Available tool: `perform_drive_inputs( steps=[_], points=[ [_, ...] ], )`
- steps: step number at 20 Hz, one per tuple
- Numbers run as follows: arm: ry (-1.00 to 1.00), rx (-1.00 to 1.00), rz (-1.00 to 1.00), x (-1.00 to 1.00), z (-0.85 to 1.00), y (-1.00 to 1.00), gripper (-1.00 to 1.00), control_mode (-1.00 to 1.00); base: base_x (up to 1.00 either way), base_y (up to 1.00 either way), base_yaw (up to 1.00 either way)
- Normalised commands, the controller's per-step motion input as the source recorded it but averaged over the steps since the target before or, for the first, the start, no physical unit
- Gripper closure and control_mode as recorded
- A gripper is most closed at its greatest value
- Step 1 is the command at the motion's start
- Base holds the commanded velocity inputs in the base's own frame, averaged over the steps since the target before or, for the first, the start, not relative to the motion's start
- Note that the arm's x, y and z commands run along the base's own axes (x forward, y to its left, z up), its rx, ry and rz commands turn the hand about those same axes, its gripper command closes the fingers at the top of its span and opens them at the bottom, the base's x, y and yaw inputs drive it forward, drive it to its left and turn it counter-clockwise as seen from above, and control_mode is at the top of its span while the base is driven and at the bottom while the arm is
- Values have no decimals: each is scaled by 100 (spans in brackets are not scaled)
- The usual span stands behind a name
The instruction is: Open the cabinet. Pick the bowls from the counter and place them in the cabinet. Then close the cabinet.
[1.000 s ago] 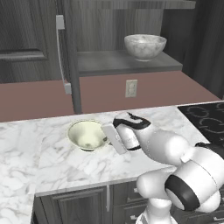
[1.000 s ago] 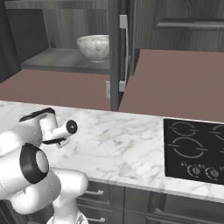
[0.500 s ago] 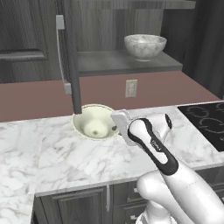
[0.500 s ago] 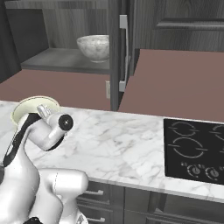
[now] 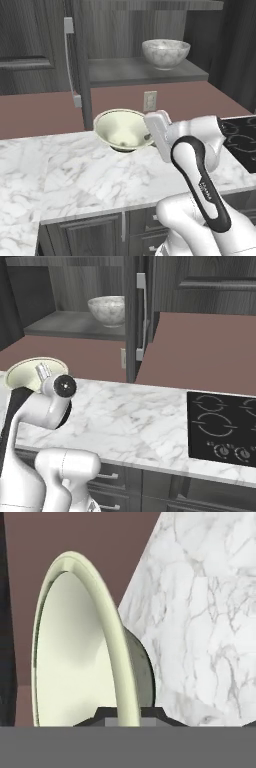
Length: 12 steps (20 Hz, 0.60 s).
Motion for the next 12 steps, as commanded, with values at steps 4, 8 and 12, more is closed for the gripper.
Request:
perform_drive_inputs(
  steps=[4, 8, 12],
  points=[
    [9, 0, -8, -63, 99, -29, 100, -100, 0, 0, 0],
    [3, 0, -14, -64, 84, -23, 100, -100, 0, 0, 0],
    [0, 0, -18, -24, 71, -11, 100, -100, 0, 0, 0]
  ],
)
